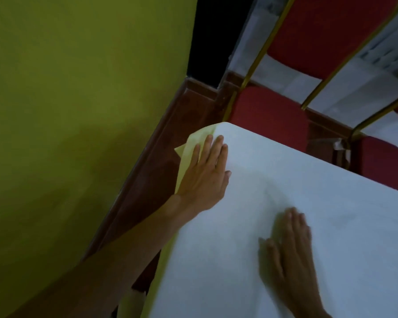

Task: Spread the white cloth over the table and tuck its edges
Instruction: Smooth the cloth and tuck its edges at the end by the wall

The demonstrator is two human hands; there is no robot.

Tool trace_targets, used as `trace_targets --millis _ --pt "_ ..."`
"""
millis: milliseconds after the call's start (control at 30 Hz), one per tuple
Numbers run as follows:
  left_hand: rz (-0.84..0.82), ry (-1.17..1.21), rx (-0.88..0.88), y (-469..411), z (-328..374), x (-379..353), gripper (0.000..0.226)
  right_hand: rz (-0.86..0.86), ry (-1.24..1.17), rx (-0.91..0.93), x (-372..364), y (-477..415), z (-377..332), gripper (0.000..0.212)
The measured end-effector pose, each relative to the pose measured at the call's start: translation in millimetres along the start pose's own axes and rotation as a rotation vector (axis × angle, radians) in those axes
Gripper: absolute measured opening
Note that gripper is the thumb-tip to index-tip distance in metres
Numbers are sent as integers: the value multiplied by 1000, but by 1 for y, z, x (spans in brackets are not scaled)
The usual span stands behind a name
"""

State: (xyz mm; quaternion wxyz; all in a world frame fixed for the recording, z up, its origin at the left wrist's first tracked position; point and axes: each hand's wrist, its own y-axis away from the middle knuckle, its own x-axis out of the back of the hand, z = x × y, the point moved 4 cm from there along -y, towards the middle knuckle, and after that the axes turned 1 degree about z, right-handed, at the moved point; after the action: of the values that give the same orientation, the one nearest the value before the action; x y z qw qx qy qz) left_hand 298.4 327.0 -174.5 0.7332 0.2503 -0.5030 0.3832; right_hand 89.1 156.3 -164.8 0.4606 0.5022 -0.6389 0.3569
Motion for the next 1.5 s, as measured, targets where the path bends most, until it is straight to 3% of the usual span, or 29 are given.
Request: trace_targets --millis 67,167,267,733,967,1167,1267,1500 --pt "-17 -35 -44 -12 6 -2 68 85 -3 -223 21 12 46 92" --pt "-48 -103 -117 -21 18 -6 70 9 61 -508 40 31 103 113" --pt "-64 -139 -186 -24 29 -10 73 -61 118 -569 39 37 116 118" --pt "-71 -16 -264 -72 -17 4 75 -27 182 -403 3 -152 38 118" --pt "-194 326 -197 -88 -101 8 63 -144 276 -117 -23 -209 -49 110" --pt "-308 292 -266 -93 -149 -19 72 -188 326 -30 -48 -252 -120 115" --pt "-317 359 -301 -100 -152 -29 75 -183 333 -29 -53 -261 -127 106" --pt "-324 649 -238 -102 -128 -35 38 -149 280 -36 -50 -259 -126 94"
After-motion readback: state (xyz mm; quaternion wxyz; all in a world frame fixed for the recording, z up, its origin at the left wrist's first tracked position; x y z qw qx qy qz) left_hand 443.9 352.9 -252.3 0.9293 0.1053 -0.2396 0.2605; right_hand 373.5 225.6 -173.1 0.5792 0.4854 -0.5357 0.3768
